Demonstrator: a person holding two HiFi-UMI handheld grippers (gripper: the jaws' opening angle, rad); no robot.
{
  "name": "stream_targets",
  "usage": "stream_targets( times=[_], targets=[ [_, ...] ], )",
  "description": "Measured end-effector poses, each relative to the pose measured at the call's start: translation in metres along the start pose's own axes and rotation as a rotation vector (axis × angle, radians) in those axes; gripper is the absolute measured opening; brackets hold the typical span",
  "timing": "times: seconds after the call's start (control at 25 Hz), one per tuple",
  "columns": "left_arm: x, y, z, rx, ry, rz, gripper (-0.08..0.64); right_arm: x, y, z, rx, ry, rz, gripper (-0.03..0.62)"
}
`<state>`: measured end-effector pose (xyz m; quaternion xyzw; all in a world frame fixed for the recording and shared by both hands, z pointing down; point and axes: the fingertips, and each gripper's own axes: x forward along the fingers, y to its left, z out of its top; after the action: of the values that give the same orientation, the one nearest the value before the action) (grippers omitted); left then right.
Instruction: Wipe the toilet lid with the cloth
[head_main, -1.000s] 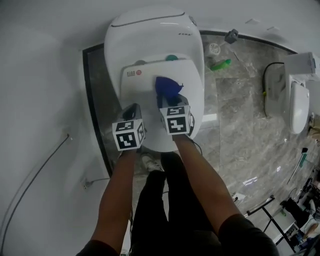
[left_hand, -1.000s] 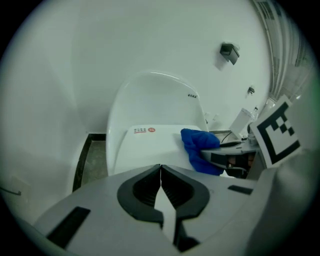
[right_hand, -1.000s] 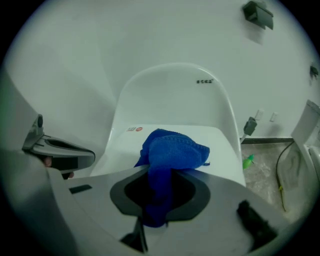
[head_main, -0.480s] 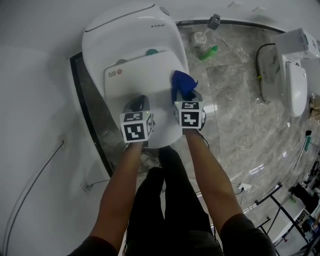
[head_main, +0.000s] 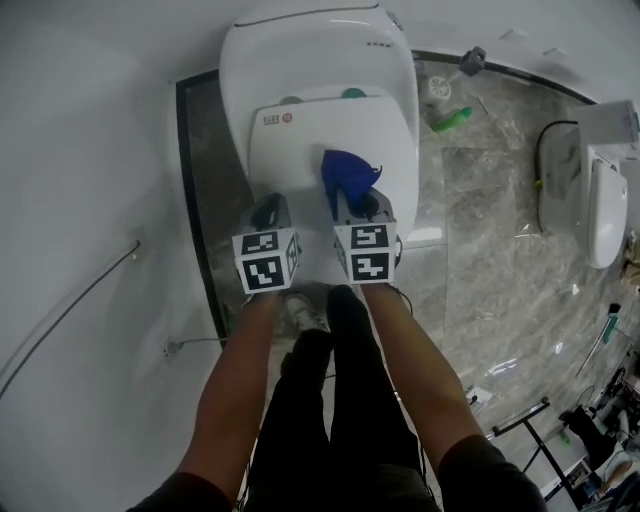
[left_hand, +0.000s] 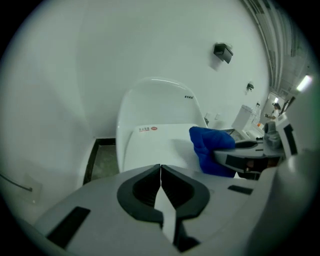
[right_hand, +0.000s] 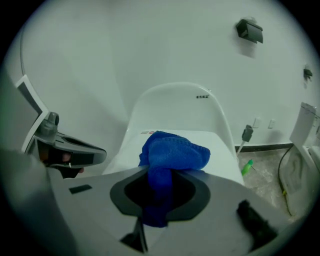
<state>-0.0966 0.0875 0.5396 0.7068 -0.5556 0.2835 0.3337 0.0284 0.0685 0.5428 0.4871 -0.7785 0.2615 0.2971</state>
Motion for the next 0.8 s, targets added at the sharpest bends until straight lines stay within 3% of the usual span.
stream_targets(
  times=[0.16, 0.4, 0.64, 0.8],
  targets=[
    [-0.024, 0.045, -0.019, -0.046, -0.012, 0.087, 0.012, 0.014, 0.077, -0.007, -0.033, 0.033, 0.105, 0.058],
    [-0.045, 0.080, -0.065, -0.147, 0.030, 0.120, 0.012, 0.040, 0.153, -0.037, -0.096, 0.139, 0.204, 0.058],
    [-0.044, 0.082, -0.076, -0.179, 0.036, 0.114, 0.012, 0.043, 0.150, -0.043, -0.144, 0.143, 0.190, 0.058],
    [-0.032, 0.056, -0.066, -0.153, 0.030, 0.076, 0.012, 0.034, 0.121, -0.039, -0.107, 0.096, 0.159, 0.058]
  ],
)
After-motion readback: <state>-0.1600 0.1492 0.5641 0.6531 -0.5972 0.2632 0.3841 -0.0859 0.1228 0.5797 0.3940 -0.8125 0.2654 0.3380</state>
